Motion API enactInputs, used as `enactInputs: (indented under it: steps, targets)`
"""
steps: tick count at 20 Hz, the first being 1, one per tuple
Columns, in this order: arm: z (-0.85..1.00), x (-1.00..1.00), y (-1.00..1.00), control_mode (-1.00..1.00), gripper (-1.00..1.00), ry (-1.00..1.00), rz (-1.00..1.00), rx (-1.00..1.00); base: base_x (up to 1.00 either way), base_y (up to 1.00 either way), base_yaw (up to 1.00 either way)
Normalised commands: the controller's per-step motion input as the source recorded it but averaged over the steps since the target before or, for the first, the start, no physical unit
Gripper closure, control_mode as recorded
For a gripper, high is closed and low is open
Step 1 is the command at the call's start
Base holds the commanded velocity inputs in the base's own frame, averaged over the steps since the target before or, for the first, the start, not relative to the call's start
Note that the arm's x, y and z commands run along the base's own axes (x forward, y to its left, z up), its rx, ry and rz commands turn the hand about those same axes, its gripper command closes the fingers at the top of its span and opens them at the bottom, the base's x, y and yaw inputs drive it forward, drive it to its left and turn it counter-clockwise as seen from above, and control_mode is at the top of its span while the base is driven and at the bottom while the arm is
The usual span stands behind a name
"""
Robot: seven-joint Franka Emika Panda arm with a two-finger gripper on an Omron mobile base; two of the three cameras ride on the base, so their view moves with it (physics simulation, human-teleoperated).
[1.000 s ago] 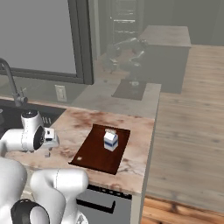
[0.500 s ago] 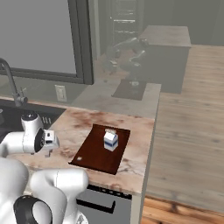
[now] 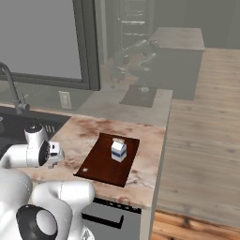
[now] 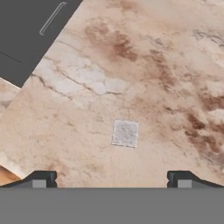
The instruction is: Take out the milk from the fridge and place it on the tray on the counter. Then take the sugar cube near the tray and place it in the tray.
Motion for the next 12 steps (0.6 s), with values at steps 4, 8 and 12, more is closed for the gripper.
enactInputs:
  steps: [4,8,12]
  targets:
    - [-0.09,0.15,0.0,-1.0,-1.0,0.0,0.0,0.0,0.0,0.0,0.0]
    - [-0.05,0.17,0.0,-1.0,-1.0,0.0,0.0,0.0,0.0,0.0,0.0]
    - [-0.08,0.15,0.0,-1.0,-1.0,0.0,0.0,0.0,0.0,0.0,0.0]
